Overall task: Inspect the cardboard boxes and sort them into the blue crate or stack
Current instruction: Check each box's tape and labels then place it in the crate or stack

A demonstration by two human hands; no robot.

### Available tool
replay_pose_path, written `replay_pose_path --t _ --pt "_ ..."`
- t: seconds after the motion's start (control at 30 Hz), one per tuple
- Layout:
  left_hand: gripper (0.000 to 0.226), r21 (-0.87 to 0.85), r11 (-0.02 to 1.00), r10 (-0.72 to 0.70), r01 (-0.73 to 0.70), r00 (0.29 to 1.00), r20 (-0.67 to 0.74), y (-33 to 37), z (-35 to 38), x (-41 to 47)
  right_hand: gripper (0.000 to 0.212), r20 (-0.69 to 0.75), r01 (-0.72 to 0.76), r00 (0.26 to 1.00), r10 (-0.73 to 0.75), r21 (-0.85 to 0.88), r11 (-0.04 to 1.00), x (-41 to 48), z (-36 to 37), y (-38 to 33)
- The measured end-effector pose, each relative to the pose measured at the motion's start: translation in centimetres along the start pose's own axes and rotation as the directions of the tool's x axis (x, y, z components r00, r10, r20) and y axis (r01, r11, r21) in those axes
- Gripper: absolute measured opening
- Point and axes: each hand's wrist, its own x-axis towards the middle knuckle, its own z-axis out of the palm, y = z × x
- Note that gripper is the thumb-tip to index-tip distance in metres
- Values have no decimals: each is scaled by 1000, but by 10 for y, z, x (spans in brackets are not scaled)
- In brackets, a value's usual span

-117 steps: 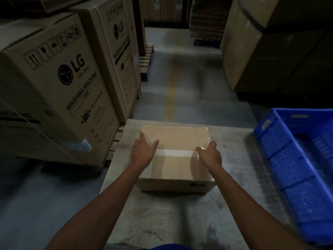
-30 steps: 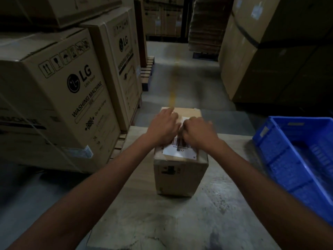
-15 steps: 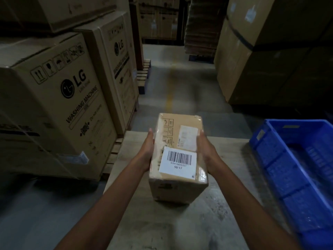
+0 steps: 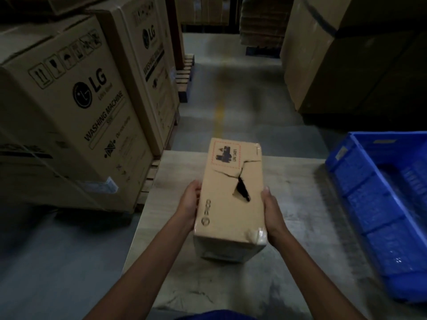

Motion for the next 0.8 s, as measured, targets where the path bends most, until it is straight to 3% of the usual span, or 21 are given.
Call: replay_pose_path --t 0.13,0.3,0.37,0.43,0.5,0.67,0.8 --pt "39 71 997 -36 38 999 -31 -10 -17 5 50 -12 -86 996 85 -60 995 -4 2 -3" --pt "55 234 972 30 17 980 -199 27 -4 20 60 -31 -5 1000 -1 -187 982 20 8 -29" --pt "50 232 973 13 12 994 -106 47 14 15 64 32 -110 993 114 -118 987 29 12 -40" --pt "52 199 978 -85 64 991 100 60 29 10 77 77 -214 973 219 -62 975 30 16 -53" --pt "54 160 986 -81 49 976 200 65 34 8 79 93 -165 981 169 -47 985 23 18 -63" --pt "81 47 993 97 -105 985 142 80 24 8 66 70 41 997 -43 32 999 7 5 -85" --pt "75 -31 975 223 -221 968 115 84 19 3 82 1 72 997 -73 106 992 8 -1 -99"
